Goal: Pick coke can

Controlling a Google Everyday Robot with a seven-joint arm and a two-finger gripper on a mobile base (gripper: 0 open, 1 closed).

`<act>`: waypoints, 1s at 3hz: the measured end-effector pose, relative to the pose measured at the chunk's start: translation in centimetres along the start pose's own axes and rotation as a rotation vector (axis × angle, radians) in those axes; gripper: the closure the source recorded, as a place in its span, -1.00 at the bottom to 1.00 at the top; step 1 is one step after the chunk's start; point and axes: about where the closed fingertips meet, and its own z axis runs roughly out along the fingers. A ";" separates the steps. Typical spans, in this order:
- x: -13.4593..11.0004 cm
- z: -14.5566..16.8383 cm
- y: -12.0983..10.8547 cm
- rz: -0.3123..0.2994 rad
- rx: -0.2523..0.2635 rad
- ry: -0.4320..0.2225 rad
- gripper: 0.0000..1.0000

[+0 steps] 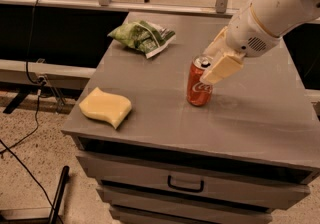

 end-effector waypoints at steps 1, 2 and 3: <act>-0.1 0.0 0.1 -0.002 0.000 0.000 0.45; -0.8 -0.5 0.2 -0.019 -0.005 -0.013 1.00; -2.2 -2.0 0.2 -0.050 0.004 -0.037 1.00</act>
Offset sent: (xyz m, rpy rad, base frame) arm -0.0025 0.0066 0.0135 0.0174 -0.0083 0.0353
